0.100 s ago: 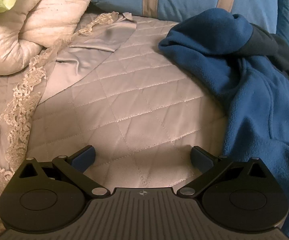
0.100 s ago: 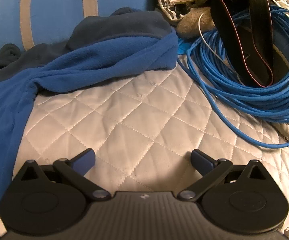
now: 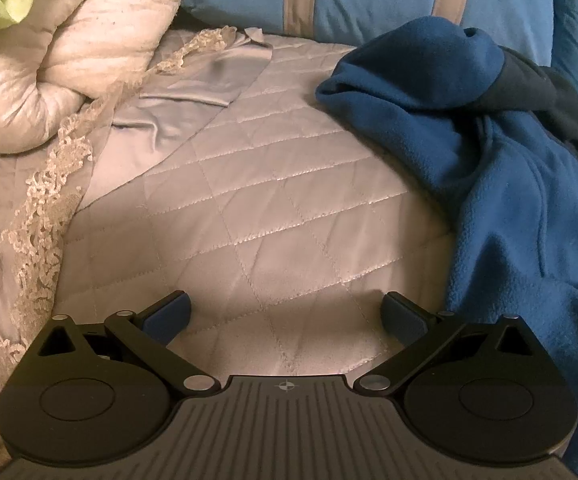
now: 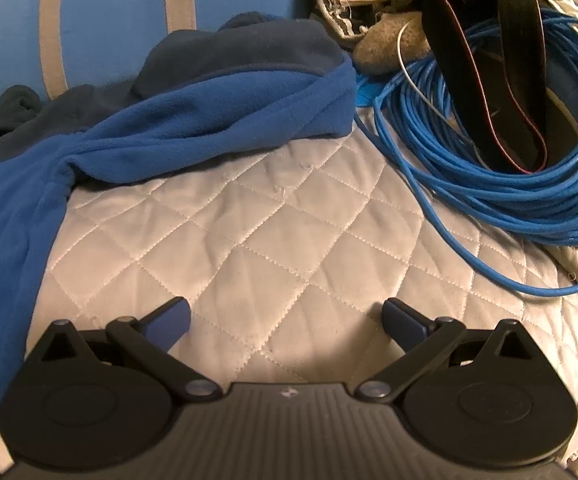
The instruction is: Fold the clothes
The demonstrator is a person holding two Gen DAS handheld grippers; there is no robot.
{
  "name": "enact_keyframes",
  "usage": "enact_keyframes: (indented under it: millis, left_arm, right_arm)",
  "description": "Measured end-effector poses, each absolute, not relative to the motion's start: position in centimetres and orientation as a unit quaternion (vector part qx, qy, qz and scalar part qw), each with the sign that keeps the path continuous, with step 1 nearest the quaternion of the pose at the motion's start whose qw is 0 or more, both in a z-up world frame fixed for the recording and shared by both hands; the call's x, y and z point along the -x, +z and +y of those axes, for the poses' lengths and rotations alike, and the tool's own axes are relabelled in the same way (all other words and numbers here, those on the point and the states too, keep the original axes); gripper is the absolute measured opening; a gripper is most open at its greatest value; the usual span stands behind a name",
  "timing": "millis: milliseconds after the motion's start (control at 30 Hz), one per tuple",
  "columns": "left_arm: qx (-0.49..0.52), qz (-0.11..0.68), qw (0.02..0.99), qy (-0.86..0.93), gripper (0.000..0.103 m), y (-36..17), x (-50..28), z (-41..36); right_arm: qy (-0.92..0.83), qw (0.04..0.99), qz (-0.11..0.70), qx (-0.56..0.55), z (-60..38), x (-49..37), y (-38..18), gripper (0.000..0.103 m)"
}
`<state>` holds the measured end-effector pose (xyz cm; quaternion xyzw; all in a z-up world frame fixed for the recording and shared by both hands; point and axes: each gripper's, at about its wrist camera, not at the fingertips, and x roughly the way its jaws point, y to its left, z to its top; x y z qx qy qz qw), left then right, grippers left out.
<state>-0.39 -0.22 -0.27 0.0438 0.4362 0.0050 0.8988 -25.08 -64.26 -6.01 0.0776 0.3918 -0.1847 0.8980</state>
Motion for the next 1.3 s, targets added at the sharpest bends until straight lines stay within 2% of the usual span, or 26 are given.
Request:
enact_keyframes:
  millis: [267,1300]
  left_arm:
    - [-0.047,0.41,0.911,-0.011,0.103,-0.4,0.9,0.0]
    - [-0.046,0.425,0.903,-0.032,0.103,-0.3,0.3,-0.1]
  right_arm:
    - [-0.183,0.893,0.404,-0.078,-63.5,25.3,-6.4,0.102]
    - [-0.177,0.878,0.438,-0.083,-64.3,23.8,-5.5,0.102]
